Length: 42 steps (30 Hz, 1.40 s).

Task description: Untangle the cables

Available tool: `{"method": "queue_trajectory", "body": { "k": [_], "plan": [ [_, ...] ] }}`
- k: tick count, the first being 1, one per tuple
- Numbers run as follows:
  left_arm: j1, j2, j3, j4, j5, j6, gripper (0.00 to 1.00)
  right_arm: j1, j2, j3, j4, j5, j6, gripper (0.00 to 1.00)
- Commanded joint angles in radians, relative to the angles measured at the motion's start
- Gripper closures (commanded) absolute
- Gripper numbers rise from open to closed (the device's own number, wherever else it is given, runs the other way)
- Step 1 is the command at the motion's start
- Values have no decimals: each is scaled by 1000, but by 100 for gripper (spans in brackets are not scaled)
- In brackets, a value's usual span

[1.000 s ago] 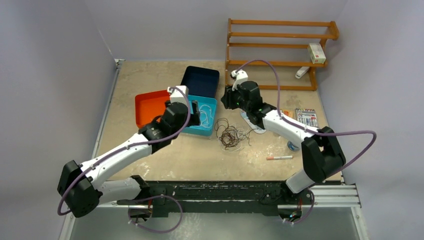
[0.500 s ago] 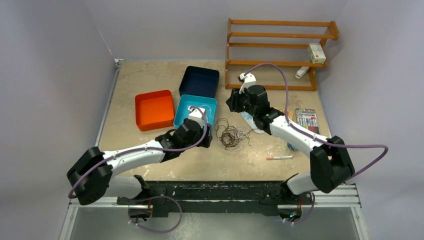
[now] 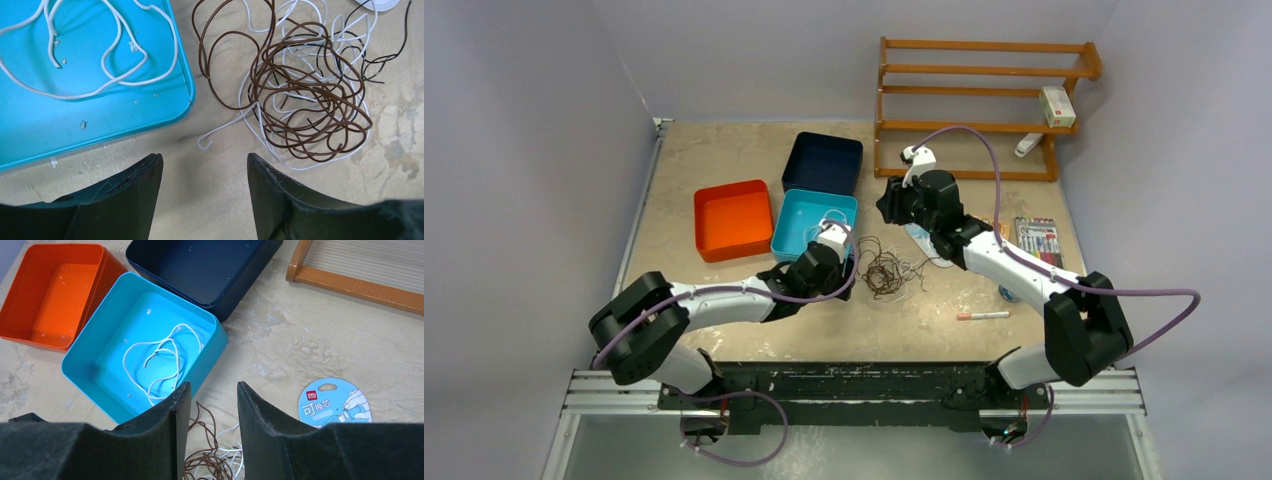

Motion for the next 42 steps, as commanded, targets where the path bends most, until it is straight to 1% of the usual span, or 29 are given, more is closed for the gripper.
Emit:
{"method": "queue_trajectory", "body": {
  "k": [1,15,25,29,32,35,42],
  "plan": [
    [-5,31,-8,107,-42,32,40,-4,-29,4,42,-3,5,59],
    [-5,145,23,200,-38,56,53,-4,-34,5,41,-6,2,59],
    [-5,168,44,205,-42,68,75,-4,-37,2,42,-7,3,59],
    [-5,148,46,199,-49,73,84,-4,-38,1,44,-7,2,59],
    [-6,121,53,179,-56,79,93,-4,-38,-1,46,-7,3,59],
    [-6,79,61,146,-67,89,99,-4,-43,-5,49,-8,2,59],
    [-6,-47,85,43,-110,106,100,-4,-93,-51,98,-9,-10,58]
  ]
}}
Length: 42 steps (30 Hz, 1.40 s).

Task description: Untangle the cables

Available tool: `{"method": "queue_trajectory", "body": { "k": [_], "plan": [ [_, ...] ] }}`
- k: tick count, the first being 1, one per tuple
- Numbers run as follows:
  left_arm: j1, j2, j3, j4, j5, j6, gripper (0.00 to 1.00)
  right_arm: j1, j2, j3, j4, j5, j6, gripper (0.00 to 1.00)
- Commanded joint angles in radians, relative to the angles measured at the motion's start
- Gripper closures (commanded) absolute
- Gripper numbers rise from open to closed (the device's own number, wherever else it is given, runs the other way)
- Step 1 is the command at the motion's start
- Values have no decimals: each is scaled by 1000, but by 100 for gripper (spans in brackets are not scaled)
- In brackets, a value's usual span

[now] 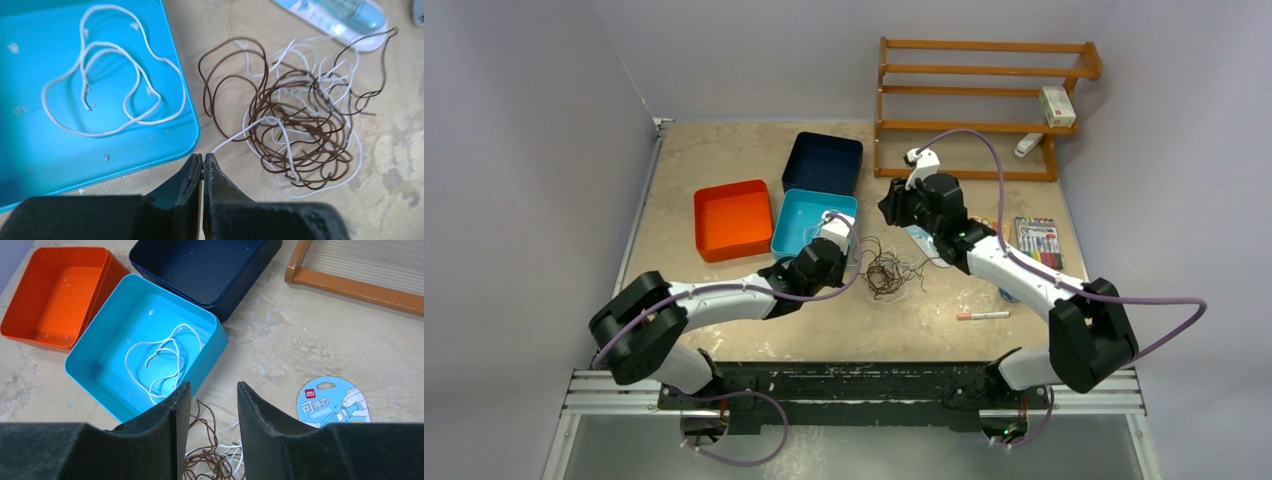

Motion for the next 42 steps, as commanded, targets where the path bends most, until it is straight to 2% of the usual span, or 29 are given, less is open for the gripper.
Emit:
{"method": "queue_trajectory", "body": {
  "k": [1,10,16,20,25,30,35,40,42],
  "plan": [
    [-5,-103,62,-49,-46,28,100,-2,-81,-37,99,-18,-17,58],
    [-6,-170,197,-155,-42,63,100,-3,-247,-198,277,19,-24,52],
    [-7,-159,309,-207,-57,92,100,-5,-275,-184,167,-106,-57,50],
    [-6,-147,375,-218,-69,110,100,-3,-320,-233,178,-147,-11,39],
    [-6,-126,421,-216,-70,125,100,-4,-308,-235,160,-243,23,36],
    [-6,-122,430,-208,-70,127,100,-5,-264,-235,186,-334,69,37],
    [-6,-124,430,-211,-66,130,100,-3,-187,-227,198,-357,91,39],
    [-6,-133,421,-203,-66,131,100,-5,-127,-222,218,-311,126,46],
    [-6,-137,413,-196,-64,132,100,-4,-118,-220,234,-307,133,54]
  ]
}}
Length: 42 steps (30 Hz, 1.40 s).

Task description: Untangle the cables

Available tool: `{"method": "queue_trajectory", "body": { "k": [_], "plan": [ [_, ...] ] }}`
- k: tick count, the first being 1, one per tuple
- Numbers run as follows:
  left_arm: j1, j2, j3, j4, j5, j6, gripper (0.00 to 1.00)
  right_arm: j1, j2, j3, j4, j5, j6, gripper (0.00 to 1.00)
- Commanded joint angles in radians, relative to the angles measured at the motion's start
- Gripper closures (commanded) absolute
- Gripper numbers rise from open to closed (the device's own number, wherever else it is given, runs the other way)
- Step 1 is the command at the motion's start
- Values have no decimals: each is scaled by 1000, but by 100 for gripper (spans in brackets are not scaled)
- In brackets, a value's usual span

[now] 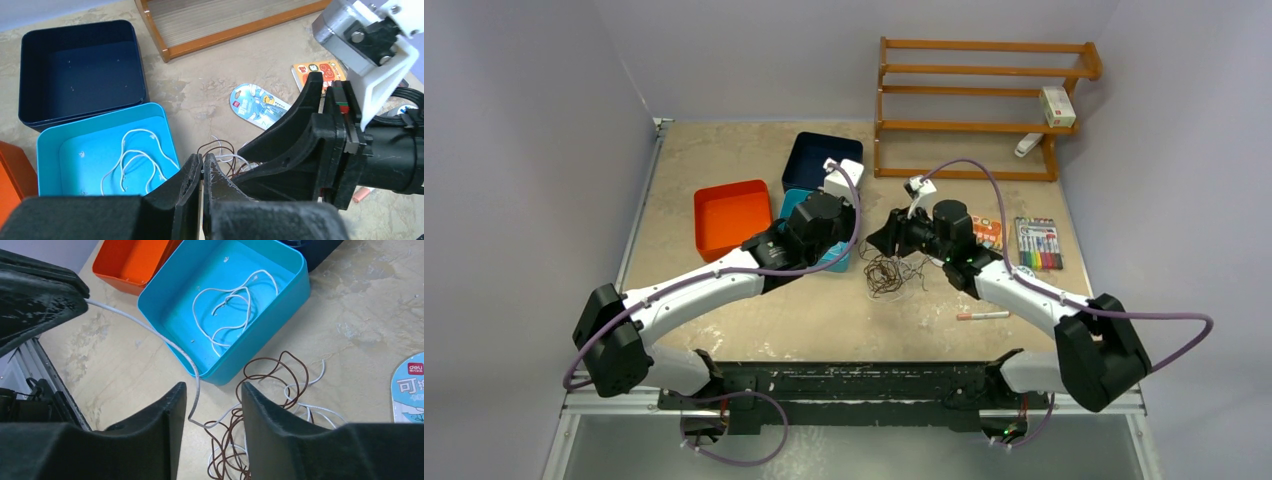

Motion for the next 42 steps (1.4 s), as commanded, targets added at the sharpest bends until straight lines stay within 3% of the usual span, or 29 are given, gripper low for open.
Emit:
{"method": "queue_trajectory", "body": {
  "k": [1,6,8,12,16,26,33,42],
  "plan": [
    [-7,-19,23,46,-12,18,100,-1,3,20,85,2,37,58],
    [-6,-27,-1,60,-23,12,100,-1,-27,27,110,-7,34,91],
    [-6,-31,-12,71,-26,3,96,-1,-56,29,108,19,36,100],
    [-6,-53,-53,111,-6,-23,65,-2,-119,40,70,127,67,100],
    [-4,-76,-110,184,51,-48,48,-3,-138,84,-11,226,110,100],
    [-5,-77,-281,464,119,-66,46,-23,-124,151,-69,222,208,100],
    [-5,48,-433,941,225,-66,46,-27,-139,190,-87,160,206,100],
    [-6,191,-424,1173,250,-5,47,-29,-150,221,-109,108,194,100]
  ]
}}
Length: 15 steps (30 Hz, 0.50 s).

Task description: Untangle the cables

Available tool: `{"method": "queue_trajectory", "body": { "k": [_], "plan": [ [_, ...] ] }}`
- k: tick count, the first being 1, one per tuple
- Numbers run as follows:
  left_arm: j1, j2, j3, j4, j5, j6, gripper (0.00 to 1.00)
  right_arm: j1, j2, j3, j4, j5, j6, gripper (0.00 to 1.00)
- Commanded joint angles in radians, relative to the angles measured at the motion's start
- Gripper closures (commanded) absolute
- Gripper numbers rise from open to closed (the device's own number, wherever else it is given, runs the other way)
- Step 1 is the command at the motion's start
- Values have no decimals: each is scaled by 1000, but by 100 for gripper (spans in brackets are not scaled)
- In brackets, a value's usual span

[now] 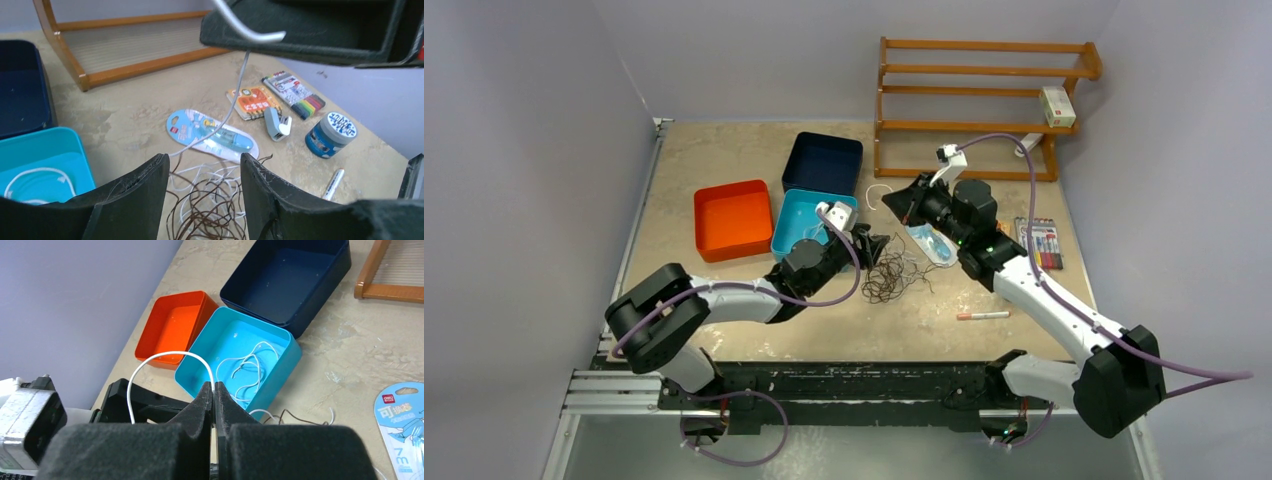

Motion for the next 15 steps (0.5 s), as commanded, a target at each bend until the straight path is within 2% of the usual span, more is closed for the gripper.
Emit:
{"method": "queue_trajectory", "body": {
  "k": [1,15],
  "plan": [
    [-6,38,29,248,44,52,47,-3,-29,51,10,-45,0,100],
    [-6,272,138,354,17,78,52,-5,-88,170,-73,-99,-34,100]
  ]
}}
